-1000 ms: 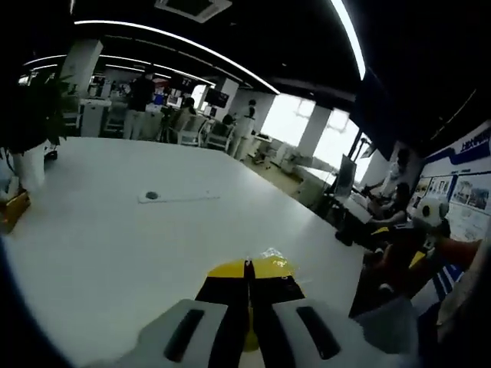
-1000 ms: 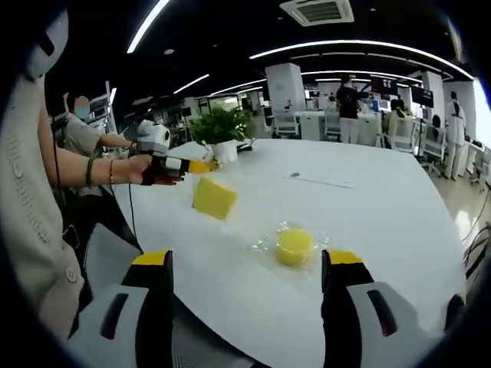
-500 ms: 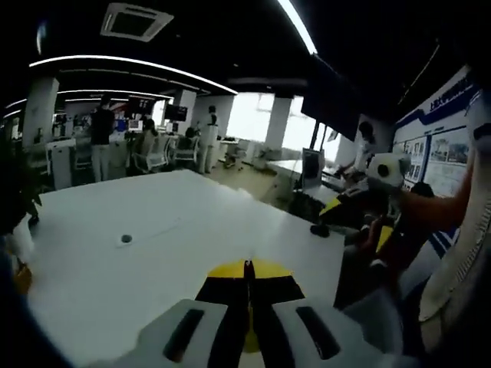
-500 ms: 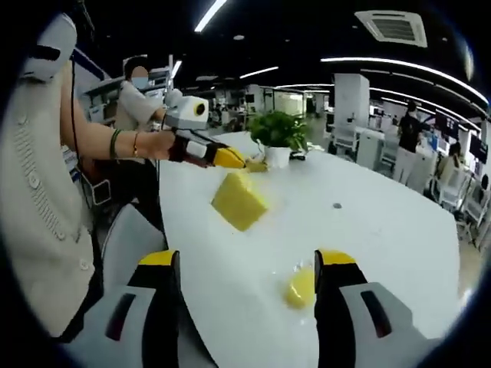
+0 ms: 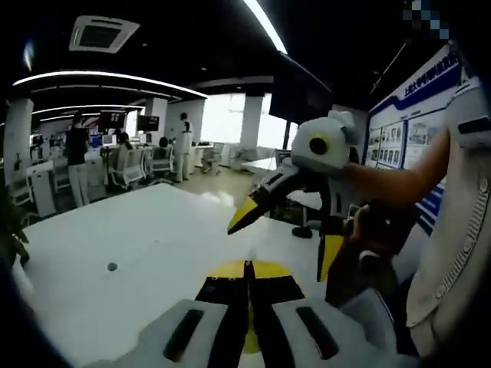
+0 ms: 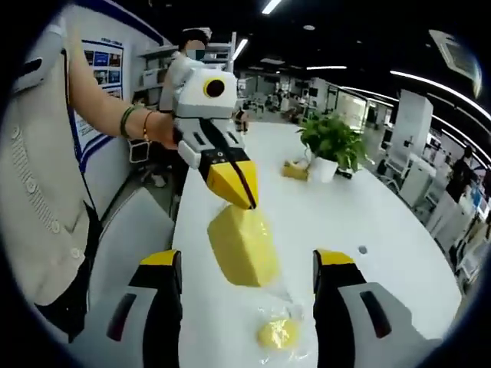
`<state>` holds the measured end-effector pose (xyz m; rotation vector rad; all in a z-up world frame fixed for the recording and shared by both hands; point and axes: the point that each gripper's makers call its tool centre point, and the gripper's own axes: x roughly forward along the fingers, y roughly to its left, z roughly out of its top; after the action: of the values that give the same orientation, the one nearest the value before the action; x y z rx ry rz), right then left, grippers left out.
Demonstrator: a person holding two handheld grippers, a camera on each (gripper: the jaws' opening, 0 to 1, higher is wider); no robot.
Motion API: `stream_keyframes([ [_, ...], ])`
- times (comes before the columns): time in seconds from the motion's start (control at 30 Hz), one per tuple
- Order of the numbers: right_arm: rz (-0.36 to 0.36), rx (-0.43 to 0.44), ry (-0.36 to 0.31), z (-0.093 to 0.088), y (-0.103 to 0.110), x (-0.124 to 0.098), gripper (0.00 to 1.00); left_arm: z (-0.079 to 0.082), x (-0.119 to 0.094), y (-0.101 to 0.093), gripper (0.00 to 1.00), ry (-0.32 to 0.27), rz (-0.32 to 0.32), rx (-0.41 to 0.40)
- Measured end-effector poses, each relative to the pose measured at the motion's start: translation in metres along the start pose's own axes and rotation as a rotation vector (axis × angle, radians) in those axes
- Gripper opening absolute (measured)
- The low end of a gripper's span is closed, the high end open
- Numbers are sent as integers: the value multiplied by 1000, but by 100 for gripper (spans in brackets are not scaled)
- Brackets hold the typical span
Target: Compare the silicone blocks by pressing each to a similar depth, holding the contact briefly, and releasing to observe deformation and rebound differences across the visible hardness samples.
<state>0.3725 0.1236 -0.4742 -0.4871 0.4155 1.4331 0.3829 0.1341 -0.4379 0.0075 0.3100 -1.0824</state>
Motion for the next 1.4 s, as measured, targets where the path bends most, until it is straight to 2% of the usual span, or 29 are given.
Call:
stream_keyframes([
  [0.43, 112, -63, 80, -3, -2, 36, 58, 13, 8, -5, 0, -4, -51, 31],
  [0.53, 129, -70, 94, -5, -2, 41, 56, 15, 15, -15, 0, -6, -64, 42],
  [0.73, 160, -71, 136, -12, -5, 45, 55, 25, 18, -21, 0, -25, -91, 67],
  [1.0, 187, -98, 134, -9, -1, 45, 40, 34, 16, -28, 0, -37, -121, 116],
  [1.13, 203, -37, 157, -9, 6, 45, 37, 32, 13, -30, 0, -22, -120, 147],
  [1.27, 201, -72, 147, -8, 11, 44, 30, 29, 10, -35, 0, -9, -127, 170],
  [1.4, 182, -96, 151, -7, 11, 45, 26, 30, 8, -32, 0, -3, -126, 186],
])
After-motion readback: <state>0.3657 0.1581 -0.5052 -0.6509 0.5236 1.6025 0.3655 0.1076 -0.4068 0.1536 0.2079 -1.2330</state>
